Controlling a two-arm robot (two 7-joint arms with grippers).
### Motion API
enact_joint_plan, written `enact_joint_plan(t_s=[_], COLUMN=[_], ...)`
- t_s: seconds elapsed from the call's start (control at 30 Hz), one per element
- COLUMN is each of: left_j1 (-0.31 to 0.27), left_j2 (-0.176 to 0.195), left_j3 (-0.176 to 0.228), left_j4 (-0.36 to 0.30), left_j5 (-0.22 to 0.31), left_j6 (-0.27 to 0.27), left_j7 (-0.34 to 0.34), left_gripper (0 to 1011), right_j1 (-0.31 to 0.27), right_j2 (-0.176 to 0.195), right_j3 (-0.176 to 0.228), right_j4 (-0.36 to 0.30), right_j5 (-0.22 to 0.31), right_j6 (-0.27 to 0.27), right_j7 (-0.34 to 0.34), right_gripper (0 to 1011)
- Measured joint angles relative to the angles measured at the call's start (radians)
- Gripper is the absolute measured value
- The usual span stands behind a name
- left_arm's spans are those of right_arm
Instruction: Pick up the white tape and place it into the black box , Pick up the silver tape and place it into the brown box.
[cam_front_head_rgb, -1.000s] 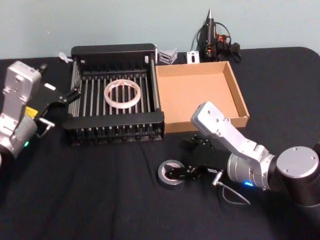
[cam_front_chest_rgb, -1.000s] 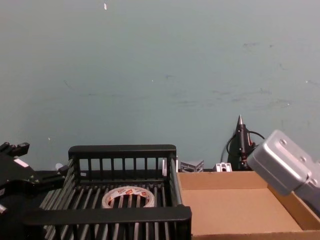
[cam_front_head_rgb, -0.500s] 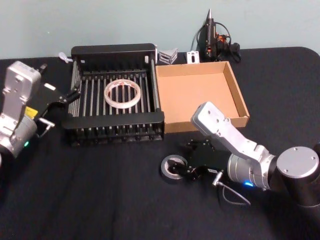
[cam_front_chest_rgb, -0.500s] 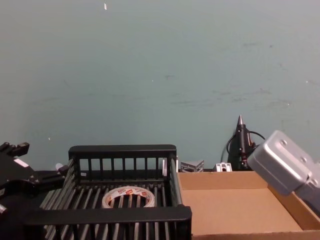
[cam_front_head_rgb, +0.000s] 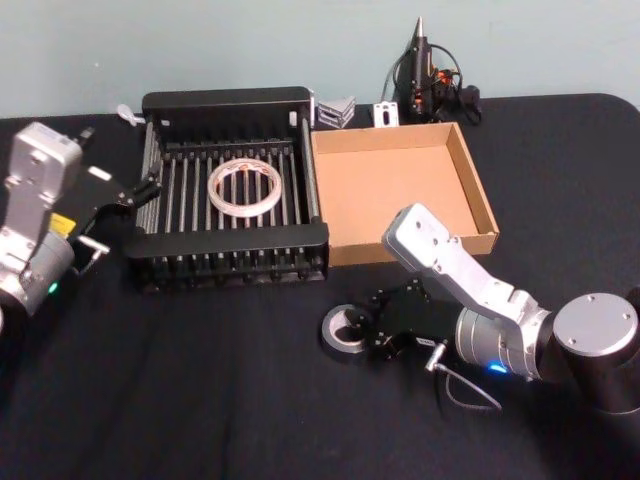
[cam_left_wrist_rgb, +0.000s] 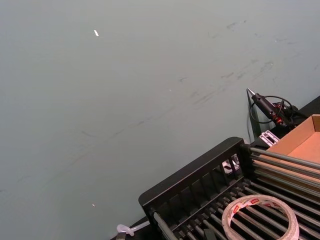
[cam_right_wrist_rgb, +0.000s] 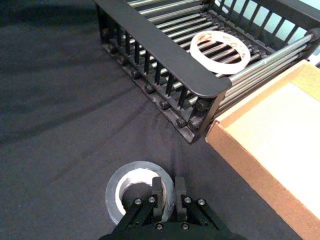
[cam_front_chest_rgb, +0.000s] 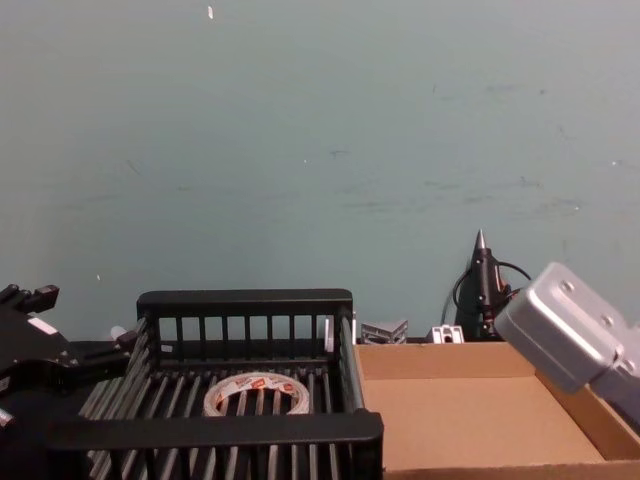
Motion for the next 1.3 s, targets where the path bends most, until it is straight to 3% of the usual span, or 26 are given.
enact_joint_plan(t_s=[0.5, 1.0, 1.3], left_j1=[0.000, 0.000, 0.000], left_j2=[0.000, 0.000, 0.000], left_j3=[0.000, 0.000, 0.000], left_j4=[0.000, 0.000, 0.000], left_j5=[0.000, 0.000, 0.000], left_j6=[0.000, 0.000, 0.000], left_j7=[0.000, 0.000, 0.000], left_gripper=[1001, 1001, 1001], right_j1=[-0.002, -0.032, -0.019], right_j2=[0.003, 0.052, 0.053], right_j3=[0.005, 0.084, 0.138], right_j4=[-0.007, -0.109, -0.126], right_j5=[0.008, 0.097, 0.148], right_j6=[-0.005, -0.057, -0.080], right_j7=[0.006, 0.017, -0.024], right_gripper=[151, 151, 151])
